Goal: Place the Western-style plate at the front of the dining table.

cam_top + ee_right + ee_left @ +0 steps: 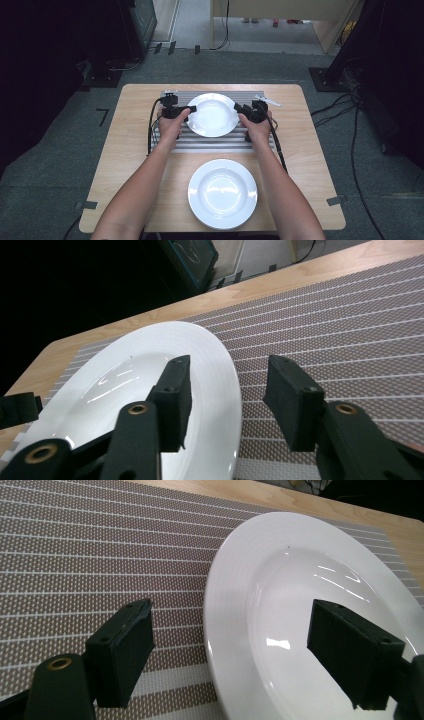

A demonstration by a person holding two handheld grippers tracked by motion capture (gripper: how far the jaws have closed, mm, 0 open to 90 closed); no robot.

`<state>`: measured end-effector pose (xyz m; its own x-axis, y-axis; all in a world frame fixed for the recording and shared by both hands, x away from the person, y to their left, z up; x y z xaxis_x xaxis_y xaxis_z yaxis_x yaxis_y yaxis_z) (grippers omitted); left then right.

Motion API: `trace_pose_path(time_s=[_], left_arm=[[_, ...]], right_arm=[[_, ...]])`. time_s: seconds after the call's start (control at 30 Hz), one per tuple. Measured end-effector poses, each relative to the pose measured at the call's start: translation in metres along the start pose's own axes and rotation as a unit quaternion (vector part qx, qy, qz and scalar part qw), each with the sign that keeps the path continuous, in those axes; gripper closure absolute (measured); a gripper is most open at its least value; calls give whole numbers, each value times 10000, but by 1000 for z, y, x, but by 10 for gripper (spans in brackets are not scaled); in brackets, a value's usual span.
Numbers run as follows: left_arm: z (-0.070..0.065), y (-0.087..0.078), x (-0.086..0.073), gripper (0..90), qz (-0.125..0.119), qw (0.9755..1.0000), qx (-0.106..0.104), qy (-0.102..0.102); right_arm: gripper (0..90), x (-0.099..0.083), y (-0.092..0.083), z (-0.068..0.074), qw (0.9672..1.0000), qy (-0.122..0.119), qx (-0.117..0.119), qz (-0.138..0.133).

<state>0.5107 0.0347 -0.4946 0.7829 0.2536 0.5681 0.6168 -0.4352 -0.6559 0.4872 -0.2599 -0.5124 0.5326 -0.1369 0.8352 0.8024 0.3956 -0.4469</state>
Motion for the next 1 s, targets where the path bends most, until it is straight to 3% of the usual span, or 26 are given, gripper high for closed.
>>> trace_pose_path(time_s=[0.13,0.3,0.4,0.47,0.5,0.6,0.7,0.77,0.93,1.0], left_arm=[[3,-12,-4,176,-70,9999,-123,44],[8,-34,-11,145,-196,9994,-264,118],[13,-47,-16,136,-240,9991,-314,156],[16,-56,-21,135,-254,9990,-321,194],[17,-60,-23,135,-261,9988,-352,206],[18,-71,-30,133,-284,9981,-418,360],[20,-84,-36,123,-339,9972,-491,451],[23,-92,-41,118,-349,9968,-543,462],[30,-112,-54,116,-475,9961,-494,562],[30,-118,-59,116,-503,9956,-510,611]], right_arm=[[483,-2,-11,-4,10000,28,67,7],[444,-6,-30,-12,9997,-111,103,210],[410,-7,-43,-14,9996,-135,166,164],[379,-9,-51,-15,9991,-285,180,273],[367,-11,-60,-15,9982,-477,179,321],[350,-12,-68,-15,9976,-561,211,338],[327,-15,-82,-11,9940,-982,155,461],[321,-18,-90,-10,9924,-1126,130,487],[313,-27,-110,-9,9895,-1351,195,480],[312,-30,-117,-9,9895,-1335,249,490]])
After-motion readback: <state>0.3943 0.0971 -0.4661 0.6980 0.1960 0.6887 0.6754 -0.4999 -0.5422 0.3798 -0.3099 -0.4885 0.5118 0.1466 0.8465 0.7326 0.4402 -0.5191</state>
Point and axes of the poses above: each handheld gripper's, and its own axes: y roughly forward along the jaws, x roughly out of its top, z roughly to its left, the point moved 2 cm from there along y, roughly forward along the jaws, and after that the axes turned 12 degrees about -y, right-handed, at the moved point
